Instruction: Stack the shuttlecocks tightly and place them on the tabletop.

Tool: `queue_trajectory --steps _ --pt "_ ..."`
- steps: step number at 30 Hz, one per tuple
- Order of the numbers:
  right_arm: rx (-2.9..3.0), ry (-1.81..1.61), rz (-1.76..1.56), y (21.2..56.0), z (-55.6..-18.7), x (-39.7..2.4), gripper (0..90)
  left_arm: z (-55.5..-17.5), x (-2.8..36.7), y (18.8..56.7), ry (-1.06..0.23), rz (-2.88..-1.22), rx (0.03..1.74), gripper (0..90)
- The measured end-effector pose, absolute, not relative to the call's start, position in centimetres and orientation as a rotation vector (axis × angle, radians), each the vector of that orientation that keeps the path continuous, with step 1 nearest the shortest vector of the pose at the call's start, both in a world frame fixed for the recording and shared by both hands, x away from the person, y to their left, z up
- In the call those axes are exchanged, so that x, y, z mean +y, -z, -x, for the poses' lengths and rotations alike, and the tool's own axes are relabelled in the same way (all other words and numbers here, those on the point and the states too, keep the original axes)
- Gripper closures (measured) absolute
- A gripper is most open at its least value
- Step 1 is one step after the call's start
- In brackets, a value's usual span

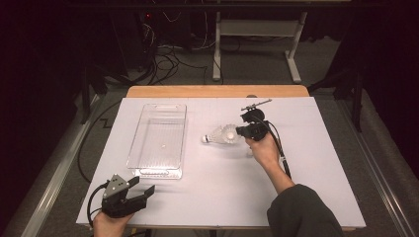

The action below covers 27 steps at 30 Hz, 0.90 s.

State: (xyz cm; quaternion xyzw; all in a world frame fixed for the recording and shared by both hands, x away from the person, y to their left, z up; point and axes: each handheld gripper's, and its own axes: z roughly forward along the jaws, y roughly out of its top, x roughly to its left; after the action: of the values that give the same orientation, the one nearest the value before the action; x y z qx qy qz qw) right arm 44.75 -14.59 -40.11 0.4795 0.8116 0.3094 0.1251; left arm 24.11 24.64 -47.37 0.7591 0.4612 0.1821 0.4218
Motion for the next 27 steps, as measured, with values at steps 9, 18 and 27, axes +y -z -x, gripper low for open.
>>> queue_trajectory --steps 9,18,27 --pt "2.354 -0.852 -1.403 40.33 -44.97 -14.67 90.0 -24.11 24.49 47.39 -0.463 -1.909 1.147 34.0" --pt "2.332 -0.770 -1.396 40.44 -45.14 -14.67 88.8 -24.09 24.47 47.37 -0.462 -1.912 1.146 33.9" --pt "2.330 -0.714 -1.389 41.09 -45.52 -14.37 86.3 -24.11 24.44 47.36 -0.461 -1.917 1.144 33.9"
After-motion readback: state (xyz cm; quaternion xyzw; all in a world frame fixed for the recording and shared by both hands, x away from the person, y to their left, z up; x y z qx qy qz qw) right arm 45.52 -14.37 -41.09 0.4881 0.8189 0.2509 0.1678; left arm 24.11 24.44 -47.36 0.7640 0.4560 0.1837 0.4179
